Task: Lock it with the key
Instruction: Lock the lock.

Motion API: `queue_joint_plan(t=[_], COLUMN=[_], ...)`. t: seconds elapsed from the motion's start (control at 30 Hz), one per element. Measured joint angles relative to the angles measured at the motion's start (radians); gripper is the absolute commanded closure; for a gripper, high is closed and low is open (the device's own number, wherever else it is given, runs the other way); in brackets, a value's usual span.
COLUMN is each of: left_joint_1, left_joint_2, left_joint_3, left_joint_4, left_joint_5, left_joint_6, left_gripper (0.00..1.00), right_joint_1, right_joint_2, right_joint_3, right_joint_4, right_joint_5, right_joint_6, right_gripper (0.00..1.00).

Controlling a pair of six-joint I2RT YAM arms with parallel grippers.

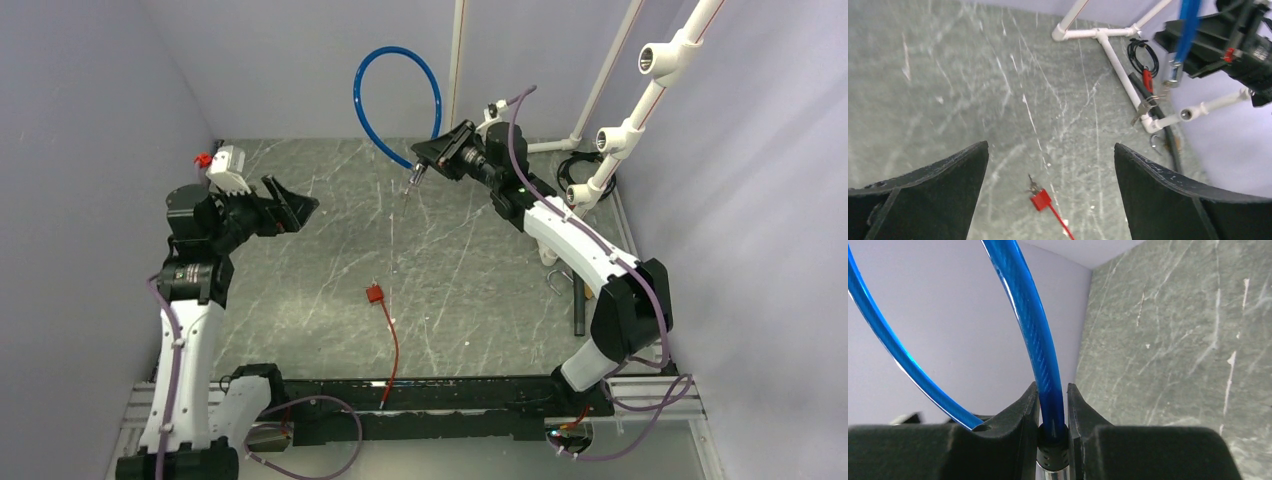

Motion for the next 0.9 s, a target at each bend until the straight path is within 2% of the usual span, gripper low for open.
queue_joint_plan(t=[0.07, 0.2, 0.3, 0.5, 0.77, 0.9], left_joint_1=[0.055, 0.076, 0.044, -0.07, -0.129, -0.149], left_joint_2=[0.008, 0.103, 0.148, 0.159, 0.269, 0.271], left_joint_3=[-0.097, -0.193, -0.223, -0.229, -0.224, -0.211], left_joint_4=[0.073, 0.253, 0.406, 0.586, 0.643, 0.624], left_joint_5=[0.048, 0.138, 0.206, 0.285, 0.298, 0.269], left_joint_6=[-0.097, -0.222, -0.262, -0.243, -0.204, -0.159], left_gripper=[0.05, 0.11, 0.11, 0.14, 0.36, 0.38], right_joint_1=[0.004, 0.015, 0.023, 0.028, 0.031, 0.042], right_joint_2=[0.017, 0.049, 0.071, 0.114, 0.182, 0.205], right_joint_3=[0.025, 0.061, 0.071, 0.071, 0.071, 0.078], right_joint_4=[0.001, 0.001, 0.012, 0.053, 0.162, 0.172], right_joint_5=[0.009, 0.026, 0.034, 0.033, 0.026, 0.033], right_joint_6=[0.025, 0.059, 0.069, 0.1, 0.156, 0.155], right_gripper=[1.0, 1.0, 1.0, 1.0, 1.0, 1.0])
